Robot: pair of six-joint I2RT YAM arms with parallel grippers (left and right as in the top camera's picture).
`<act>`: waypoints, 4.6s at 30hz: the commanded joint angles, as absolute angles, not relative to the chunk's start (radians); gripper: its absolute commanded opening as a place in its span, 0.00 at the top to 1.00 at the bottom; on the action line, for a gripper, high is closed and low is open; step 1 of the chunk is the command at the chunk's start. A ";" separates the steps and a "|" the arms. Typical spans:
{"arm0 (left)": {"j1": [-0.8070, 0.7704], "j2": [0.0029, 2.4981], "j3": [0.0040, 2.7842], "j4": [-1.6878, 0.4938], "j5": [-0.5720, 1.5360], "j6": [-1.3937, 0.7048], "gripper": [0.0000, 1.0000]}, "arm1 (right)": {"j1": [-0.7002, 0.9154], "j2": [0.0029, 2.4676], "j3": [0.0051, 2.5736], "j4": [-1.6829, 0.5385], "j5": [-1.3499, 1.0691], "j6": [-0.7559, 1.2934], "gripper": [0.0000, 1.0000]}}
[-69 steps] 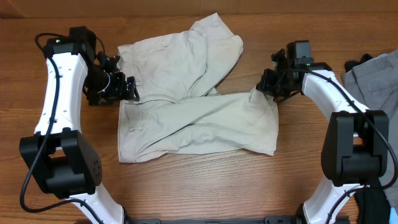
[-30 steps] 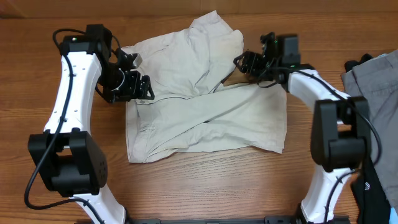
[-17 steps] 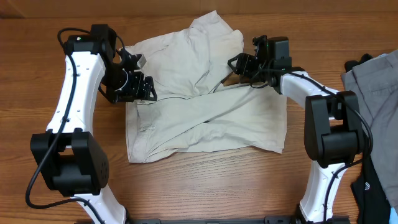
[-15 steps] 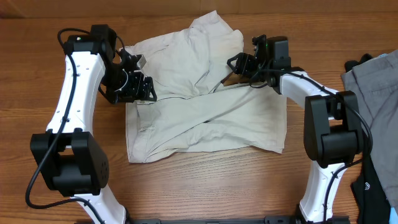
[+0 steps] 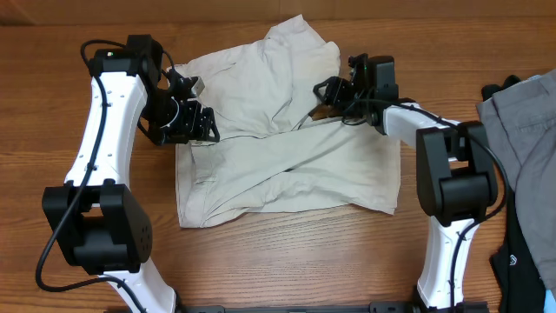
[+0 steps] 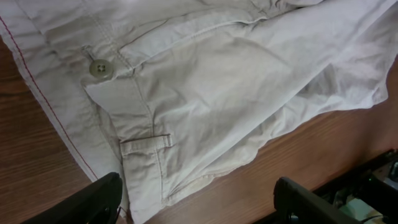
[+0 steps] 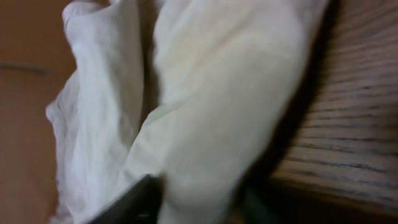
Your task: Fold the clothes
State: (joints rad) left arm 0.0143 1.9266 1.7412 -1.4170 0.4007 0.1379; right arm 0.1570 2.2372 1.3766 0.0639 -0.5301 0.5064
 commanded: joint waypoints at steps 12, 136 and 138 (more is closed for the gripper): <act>0.010 1.929 1.734 -1.424 0.416 0.180 0.19 | 0.084 1.945 1.397 -0.205 -0.406 0.274 0.93; -0.004 1.933 1.734 -1.312 0.170 0.049 0.03 | -0.254 1.887 1.402 -0.580 -0.675 0.279 0.00; -0.004 1.944 1.734 -1.266 0.233 0.037 0.03 | -0.240 1.820 1.402 -0.632 -0.694 0.279 0.00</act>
State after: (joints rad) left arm -0.0002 1.9270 1.7390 -1.2896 0.2565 0.0994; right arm -0.2649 1.9594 1.3972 -0.6117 -0.6701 0.3309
